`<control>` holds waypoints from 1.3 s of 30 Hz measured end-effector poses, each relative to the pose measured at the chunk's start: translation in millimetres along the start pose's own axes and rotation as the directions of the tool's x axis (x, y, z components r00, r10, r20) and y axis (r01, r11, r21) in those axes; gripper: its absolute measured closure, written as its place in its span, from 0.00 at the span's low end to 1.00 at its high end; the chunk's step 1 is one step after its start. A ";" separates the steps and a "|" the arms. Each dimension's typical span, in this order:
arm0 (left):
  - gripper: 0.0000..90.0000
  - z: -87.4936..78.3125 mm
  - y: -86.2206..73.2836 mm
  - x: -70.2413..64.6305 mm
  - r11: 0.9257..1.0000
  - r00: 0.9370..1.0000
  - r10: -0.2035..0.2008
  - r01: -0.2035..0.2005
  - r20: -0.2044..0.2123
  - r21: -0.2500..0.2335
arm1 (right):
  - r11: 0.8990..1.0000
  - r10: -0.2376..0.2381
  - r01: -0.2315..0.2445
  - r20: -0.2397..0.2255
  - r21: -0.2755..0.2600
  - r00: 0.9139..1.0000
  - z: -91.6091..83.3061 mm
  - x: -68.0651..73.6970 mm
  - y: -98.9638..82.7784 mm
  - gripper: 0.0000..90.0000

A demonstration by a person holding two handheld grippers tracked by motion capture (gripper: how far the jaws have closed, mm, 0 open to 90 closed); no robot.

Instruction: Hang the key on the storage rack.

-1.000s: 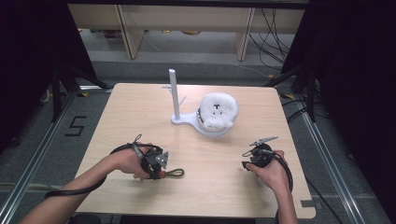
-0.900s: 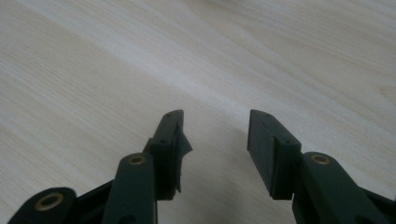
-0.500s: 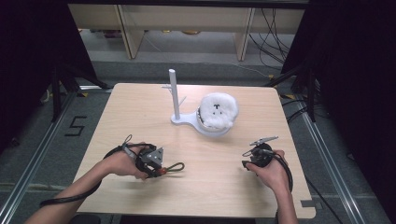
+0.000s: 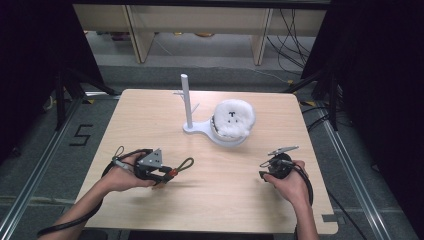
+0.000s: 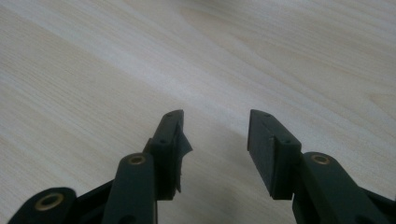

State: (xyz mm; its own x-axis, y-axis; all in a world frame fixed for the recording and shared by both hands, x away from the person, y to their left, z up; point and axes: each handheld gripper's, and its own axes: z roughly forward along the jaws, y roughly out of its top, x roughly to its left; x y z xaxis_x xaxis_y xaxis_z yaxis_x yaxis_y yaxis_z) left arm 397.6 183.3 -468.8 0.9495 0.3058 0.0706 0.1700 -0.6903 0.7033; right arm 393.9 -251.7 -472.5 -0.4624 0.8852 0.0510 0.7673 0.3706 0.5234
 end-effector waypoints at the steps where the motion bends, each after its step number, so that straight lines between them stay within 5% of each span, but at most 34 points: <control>1: 0.76 -2.0 -1.2 -0.4 1.000 1.000 -0.013 0.012 -0.017 -0.023 | 1.000 0.000 0.000 0.000 -0.001 1.000 0.0 0.0 0.0 0.63; 8: 0.76 -11.9 -5.8 -1.9 0.992 0.994 -0.058 0.047 -0.089 -0.119 | 1.000 0.016 -0.016 0.005 0.004 1.000 -0.8 1.9 -0.2 0.63; 13: 0.76 -18.4 -7.3 -2.3 0.975 0.983 -0.127 0.098 -0.134 -0.200 | 1.000 0.012 -0.012 0.003 0.002 1.000 -0.8 1.9 -0.3 0.63; 17: 0.76 -21.5 -9.6 -1.2 0.953 0.964 -0.199 0.150 -0.173 -0.263 | 1.000 0.016 -0.016 0.006 -0.007 1.000 -1.1 2.2 -0.4 0.63; 23: 0.76 -23.5 -12.1 1.0 0.926 0.942 -0.261 0.183 -0.209 -0.331 | 0.999 0.025 -0.024 0.015 -0.023 1.000 -0.7 2.8 -0.9 0.62; 28: 0.76 -27.0 -11.8 2.4 0.903 0.917 -0.312 0.205 -0.249 -0.377 | 0.999 0.024 -0.024 0.017 -0.030 1.000 -0.7 2.9 -1.2 0.62; 32: 0.76 -28.4 -11.1 4.1 0.878 0.898 -0.353 0.221 -0.262 -0.424 | 0.999 0.027 -0.026 0.023 -0.036 0.999 -0.6 3.0 -1.2 0.62; 35: 0.76 -29.9 -10.5 5.3 0.870 0.883 -0.376 0.232 -0.281 -0.436 | 0.999 0.010 -0.009 0.017 -0.042 1.000 0.1 1.7 -1.1 0.62; 39: 0.76 -29.7 -8.7 7.0 0.861 0.873 -0.391 0.235 -0.291 -0.452 | 0.999 0.007 -0.007 0.014 -0.046 1.000 0.3 2.0 -1.2 0.62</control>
State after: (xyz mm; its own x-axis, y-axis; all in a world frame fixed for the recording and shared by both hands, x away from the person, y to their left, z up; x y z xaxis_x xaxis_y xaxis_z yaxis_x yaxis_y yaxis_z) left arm 394.9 211.0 -453.4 0.6857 0.7279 -0.0075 0.2503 -0.2260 0.9414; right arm 392.2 -250.3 -473.3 -0.4505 0.8917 0.0427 0.7489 0.3514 0.5618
